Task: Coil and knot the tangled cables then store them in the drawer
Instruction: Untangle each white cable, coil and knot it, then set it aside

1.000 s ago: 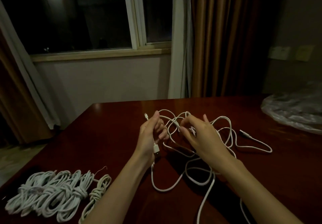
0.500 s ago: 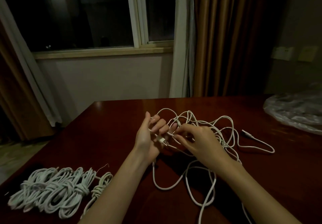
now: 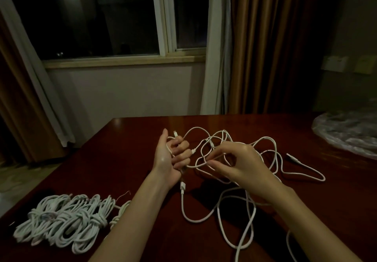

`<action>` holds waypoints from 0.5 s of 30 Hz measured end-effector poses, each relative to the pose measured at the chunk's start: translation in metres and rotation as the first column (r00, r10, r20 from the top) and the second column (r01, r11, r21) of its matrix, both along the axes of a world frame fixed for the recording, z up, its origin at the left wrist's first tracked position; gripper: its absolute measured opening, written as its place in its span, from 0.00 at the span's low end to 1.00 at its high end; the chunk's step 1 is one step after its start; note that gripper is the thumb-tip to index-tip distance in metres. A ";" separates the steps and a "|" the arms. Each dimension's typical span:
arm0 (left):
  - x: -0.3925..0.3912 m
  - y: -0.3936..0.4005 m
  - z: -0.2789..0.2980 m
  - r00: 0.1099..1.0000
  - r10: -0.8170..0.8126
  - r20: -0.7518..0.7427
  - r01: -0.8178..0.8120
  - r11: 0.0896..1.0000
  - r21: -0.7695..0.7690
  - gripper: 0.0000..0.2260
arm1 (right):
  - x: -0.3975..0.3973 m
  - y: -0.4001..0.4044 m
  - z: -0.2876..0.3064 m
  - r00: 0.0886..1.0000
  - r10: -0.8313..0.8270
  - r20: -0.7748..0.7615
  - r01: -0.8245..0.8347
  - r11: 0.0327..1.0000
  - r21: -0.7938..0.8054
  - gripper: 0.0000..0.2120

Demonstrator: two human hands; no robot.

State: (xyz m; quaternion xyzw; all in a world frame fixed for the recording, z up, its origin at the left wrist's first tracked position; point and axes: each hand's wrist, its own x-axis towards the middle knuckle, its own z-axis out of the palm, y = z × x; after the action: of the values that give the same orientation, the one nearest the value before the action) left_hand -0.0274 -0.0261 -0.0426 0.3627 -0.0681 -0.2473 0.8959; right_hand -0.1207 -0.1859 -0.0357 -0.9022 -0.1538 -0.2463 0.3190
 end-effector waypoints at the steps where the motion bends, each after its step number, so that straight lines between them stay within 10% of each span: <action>1: 0.000 -0.001 -0.001 1.000 -0.018 -0.001 0.018 1.000 0.021 0.23 | -0.001 -0.001 0.001 1.000 0.011 -0.001 -0.011 1.000 0.016 0.03; 7: -0.004 -0.009 -0.005 0.990 -0.137 0.031 0.127 0.968 0.217 0.26 | -0.002 0.012 0.000 0.993 0.068 -0.096 -0.085 0.980 -0.181 0.06; 15: -0.029 -0.020 -0.002 0.917 -0.327 0.229 0.156 0.822 0.548 0.23 | 0.001 0.022 -0.005 0.998 -0.031 -0.050 0.032 0.999 0.014 0.17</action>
State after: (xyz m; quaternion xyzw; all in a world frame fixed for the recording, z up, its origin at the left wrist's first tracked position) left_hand -0.0567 -0.0464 -0.0449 0.6133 -0.1857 -0.3085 0.7030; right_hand -0.1200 -0.1644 -0.0406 -0.9080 -0.1297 -0.2297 0.3254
